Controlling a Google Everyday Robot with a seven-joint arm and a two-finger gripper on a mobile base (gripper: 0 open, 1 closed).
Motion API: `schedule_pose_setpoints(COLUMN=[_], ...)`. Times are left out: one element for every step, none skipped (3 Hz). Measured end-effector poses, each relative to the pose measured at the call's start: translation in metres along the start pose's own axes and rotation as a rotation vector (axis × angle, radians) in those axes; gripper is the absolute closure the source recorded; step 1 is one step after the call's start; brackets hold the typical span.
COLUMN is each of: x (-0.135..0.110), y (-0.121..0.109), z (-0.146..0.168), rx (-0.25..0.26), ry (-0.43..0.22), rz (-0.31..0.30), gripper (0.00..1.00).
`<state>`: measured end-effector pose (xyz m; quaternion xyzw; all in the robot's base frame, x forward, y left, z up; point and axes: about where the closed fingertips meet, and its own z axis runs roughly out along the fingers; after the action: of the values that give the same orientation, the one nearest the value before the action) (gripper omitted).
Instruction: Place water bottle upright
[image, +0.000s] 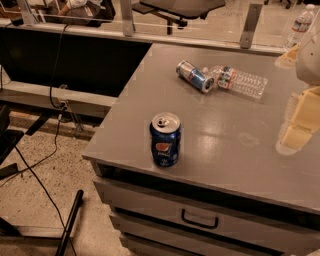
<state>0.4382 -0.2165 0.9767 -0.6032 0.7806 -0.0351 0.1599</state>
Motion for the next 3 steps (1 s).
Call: schedule_pose_setpoints(x=[0.000,0.002,0.008], y=[0.000,-0.020,-0.067], z=[0.000,0.011,0.037], rx=[0.000,0.004,0.008], ry=[0.000,-0.004,-0.023], rz=[0.000,-0.014,-0.030], gripper=[0.00,0.00,0.00])
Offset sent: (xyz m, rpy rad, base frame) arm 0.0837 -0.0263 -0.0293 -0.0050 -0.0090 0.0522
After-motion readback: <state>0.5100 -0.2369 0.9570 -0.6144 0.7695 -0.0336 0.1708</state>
